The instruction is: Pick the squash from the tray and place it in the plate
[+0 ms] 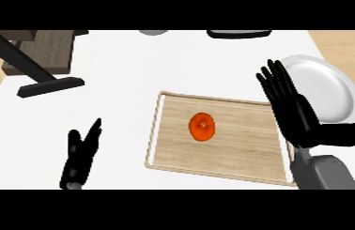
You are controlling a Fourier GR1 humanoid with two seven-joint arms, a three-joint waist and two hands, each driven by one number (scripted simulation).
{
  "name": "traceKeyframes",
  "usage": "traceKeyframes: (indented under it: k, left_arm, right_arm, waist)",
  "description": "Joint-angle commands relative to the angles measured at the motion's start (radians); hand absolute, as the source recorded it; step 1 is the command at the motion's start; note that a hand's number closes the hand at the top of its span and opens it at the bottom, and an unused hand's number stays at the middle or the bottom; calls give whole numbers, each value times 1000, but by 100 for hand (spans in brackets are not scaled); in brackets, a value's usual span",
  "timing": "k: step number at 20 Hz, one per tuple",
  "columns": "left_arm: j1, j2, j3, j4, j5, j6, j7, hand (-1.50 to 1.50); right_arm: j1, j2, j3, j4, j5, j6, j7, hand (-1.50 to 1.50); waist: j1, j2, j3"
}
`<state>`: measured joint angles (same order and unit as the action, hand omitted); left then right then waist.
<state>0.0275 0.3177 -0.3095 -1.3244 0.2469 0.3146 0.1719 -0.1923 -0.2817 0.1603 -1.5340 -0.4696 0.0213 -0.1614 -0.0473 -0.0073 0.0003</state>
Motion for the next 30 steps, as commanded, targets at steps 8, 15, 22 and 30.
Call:
traceKeyframes:
  k: [8,15,22,30]
  left_arm:
    - [-107,63,49,-101,-25,-82,-178,0]
    - [-95,111,151,-63,11,-186,-282,0]
    - [-77,59,183,-7,-12,-219,-352,0]
    - [-79,50,175,12,-28,-201,-340,0]
  right_arm:
    - [-244,-74,283,27,530,-206,131,150]
    - [-67,278,444,253,600,-484,-165,-150]
    - [5,188,430,21,810,-552,64,-150]
    - [27,-71,479,-170,1014,-338,486,-150]
  waist:
    - [73,-21,-17]
    - [55,9,0]
    - [45,6,-1]
    - [35,1,-3]
